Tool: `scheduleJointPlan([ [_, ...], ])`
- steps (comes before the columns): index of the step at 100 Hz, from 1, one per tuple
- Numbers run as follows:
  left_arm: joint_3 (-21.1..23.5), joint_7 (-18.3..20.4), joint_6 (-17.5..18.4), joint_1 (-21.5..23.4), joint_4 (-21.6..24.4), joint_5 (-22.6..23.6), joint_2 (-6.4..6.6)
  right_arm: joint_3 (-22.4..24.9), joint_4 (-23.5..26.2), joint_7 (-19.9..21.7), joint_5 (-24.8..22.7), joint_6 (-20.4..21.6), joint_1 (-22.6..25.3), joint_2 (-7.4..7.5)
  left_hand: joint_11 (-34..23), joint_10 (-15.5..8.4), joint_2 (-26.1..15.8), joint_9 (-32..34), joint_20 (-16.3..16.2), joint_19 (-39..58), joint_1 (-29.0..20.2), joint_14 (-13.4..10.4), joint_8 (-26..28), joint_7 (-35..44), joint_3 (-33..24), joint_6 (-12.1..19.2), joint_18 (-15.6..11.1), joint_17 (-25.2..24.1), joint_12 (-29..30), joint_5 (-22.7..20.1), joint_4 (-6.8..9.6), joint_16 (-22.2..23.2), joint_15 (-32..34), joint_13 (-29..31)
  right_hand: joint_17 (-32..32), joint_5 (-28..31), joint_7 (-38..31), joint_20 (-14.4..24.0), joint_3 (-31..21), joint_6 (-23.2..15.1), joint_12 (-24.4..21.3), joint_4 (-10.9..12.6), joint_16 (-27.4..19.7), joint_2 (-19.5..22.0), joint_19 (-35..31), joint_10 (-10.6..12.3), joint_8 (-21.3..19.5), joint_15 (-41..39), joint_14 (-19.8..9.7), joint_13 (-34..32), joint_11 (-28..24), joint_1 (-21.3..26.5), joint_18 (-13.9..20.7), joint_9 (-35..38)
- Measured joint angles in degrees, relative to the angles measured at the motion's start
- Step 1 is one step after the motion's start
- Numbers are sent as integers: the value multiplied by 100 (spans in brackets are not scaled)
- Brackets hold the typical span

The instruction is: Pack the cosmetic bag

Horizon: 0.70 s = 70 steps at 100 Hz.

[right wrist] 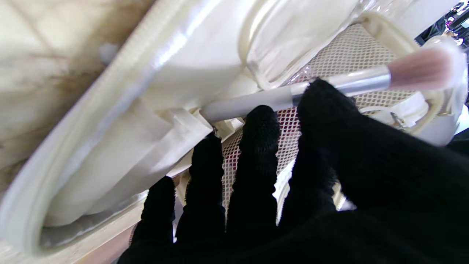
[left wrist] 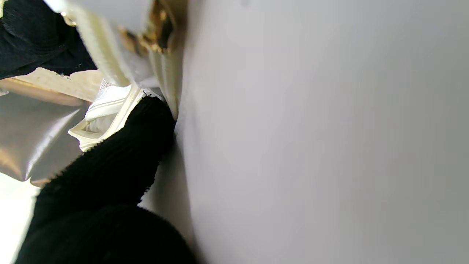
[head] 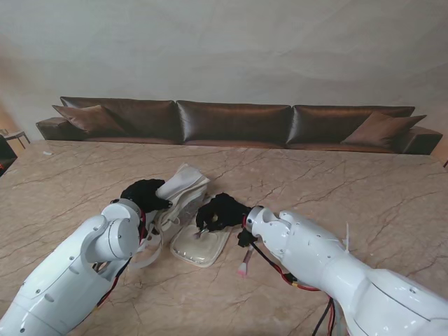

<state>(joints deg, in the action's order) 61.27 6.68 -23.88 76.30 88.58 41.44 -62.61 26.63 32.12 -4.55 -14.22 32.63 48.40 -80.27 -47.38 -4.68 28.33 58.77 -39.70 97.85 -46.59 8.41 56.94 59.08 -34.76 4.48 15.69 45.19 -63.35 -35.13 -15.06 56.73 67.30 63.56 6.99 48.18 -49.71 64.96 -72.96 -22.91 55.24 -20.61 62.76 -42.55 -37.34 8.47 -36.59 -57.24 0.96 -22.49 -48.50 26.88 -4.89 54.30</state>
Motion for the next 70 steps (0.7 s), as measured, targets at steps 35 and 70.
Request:
scheduleJointPlan([
  [35, 13, -2, -31, 4, 0, -19, 0, 156, 699, 44, 0, -216, 207, 255, 0, 0, -1, 0, -1, 0, 0, 0, -1, 0, 1, 0, 0, 0, 0, 0, 0, -2, 0, 0, 0, 0, -2, 61, 0, 10, -3, 0, 0, 2, 38, 0, -2, 0, 1, 0, 0, 0, 0, 0],
  [70, 31, -11, -37, 13, -2, -18, -2, 459, 1425, 362, -116, -608, 524, 650, 0, 0, -1, 0, -2, 0, -1, 0, -1, 0, 2, 1, 0, 0, 0, 0, 0, -5, -2, 0, 0, 0, -4, 68, 0, 41, -19, 0, 0, 29, 59, -1, -2, 0, 4, 0, 0, 0, 0, 0],
])
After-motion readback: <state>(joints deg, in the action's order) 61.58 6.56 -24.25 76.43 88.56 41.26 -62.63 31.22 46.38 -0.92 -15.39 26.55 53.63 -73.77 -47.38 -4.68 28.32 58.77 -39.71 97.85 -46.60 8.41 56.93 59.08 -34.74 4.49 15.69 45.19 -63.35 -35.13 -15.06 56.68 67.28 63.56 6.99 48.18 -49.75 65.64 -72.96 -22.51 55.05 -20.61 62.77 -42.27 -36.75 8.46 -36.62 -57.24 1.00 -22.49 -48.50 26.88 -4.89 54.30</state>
